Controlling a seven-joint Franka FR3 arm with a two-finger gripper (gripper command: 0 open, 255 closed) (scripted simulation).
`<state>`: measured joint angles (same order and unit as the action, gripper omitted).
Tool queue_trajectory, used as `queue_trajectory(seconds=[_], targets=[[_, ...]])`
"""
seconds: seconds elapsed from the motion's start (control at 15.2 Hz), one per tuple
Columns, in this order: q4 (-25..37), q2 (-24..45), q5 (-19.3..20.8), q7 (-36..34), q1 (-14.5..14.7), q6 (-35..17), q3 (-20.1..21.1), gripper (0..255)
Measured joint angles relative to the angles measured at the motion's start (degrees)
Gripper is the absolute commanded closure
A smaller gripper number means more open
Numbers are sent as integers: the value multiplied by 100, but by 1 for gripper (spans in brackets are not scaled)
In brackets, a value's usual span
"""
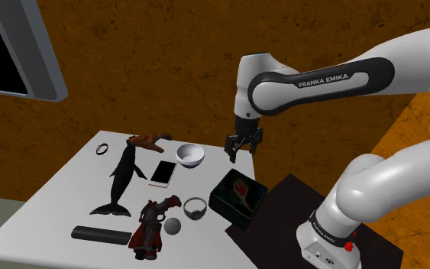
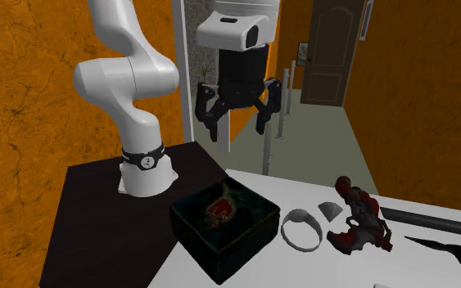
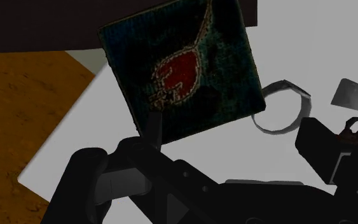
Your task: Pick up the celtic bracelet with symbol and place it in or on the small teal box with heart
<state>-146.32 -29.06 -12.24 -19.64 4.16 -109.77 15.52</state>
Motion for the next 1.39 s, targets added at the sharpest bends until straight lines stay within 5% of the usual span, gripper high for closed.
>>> queue_trajectory(seconds=[0.73, 1.39], targets=[[469, 2242, 180, -1154, 185, -1877, 966, 0], [1653, 4619, 1494, -2606, 678, -2956, 1045, 0]])
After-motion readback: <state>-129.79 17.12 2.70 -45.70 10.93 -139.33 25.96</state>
